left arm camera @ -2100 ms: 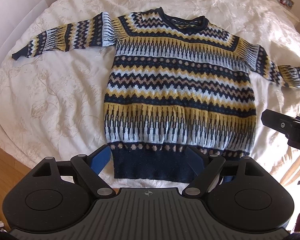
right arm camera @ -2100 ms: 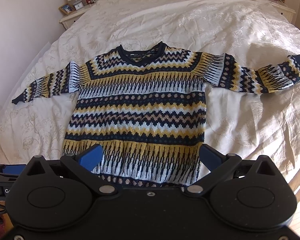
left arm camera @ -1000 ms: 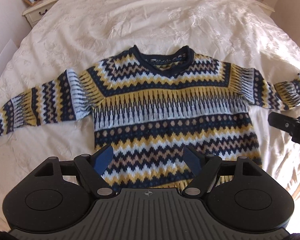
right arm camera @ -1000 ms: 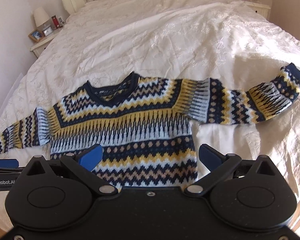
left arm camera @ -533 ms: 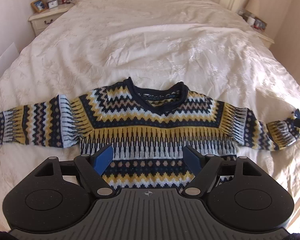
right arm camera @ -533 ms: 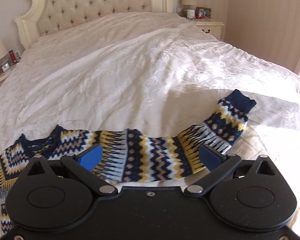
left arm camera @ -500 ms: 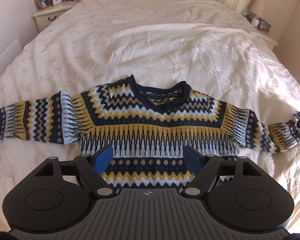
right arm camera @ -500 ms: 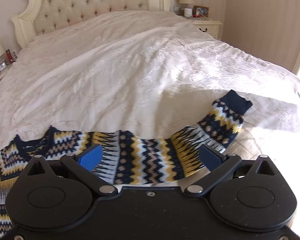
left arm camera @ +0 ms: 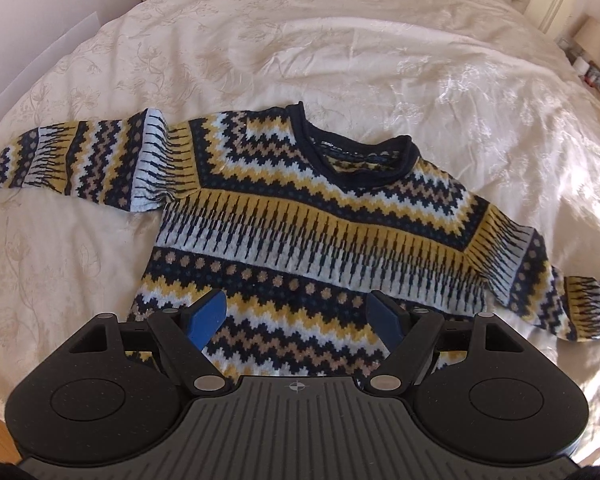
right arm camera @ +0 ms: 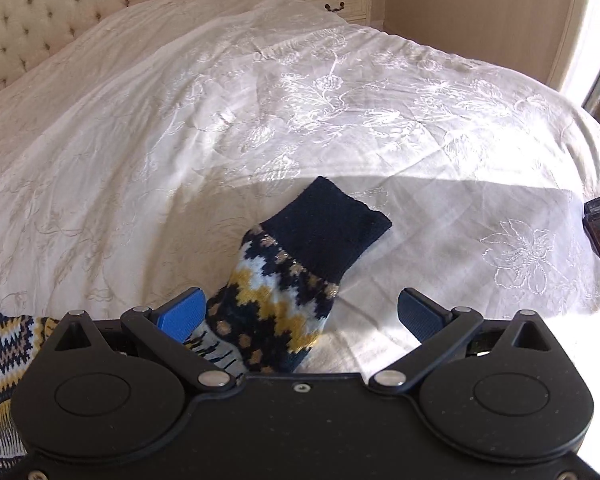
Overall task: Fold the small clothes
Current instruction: 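Move the right gripper to the navy sleeve cuff and close on it, then lift the cuff with the right gripper and fold the sleeve across the sweater body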
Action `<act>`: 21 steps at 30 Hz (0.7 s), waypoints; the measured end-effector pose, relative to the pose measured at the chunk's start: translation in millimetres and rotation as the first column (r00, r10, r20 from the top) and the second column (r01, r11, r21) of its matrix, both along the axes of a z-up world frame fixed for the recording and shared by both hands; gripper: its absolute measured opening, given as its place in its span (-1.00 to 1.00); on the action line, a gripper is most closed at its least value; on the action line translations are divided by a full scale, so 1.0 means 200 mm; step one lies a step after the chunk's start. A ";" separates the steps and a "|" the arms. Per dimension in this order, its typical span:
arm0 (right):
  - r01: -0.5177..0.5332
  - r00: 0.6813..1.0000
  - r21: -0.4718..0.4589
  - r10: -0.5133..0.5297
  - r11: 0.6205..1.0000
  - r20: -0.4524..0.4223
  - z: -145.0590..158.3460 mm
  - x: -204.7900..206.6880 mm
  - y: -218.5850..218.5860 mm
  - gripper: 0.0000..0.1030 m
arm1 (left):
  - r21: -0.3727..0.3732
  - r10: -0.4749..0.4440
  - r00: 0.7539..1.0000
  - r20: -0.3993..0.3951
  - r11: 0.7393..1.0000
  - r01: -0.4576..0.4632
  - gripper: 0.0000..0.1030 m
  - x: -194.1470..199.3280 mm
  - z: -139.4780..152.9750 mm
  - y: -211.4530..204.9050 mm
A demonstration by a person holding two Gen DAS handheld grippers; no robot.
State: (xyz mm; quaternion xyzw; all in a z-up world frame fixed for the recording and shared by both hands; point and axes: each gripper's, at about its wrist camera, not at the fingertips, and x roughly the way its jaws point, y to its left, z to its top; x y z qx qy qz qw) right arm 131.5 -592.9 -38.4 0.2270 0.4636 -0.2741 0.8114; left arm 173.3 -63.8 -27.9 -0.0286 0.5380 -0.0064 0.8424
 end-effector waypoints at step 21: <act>-0.015 0.975 0.159 -0.021 0.987 0.221 0.07 -0.11 -0.13 -0.66 | 0.050 -0.043 0.999 0.012 0.998 0.042 0.48 -0.04 0.02 -0.16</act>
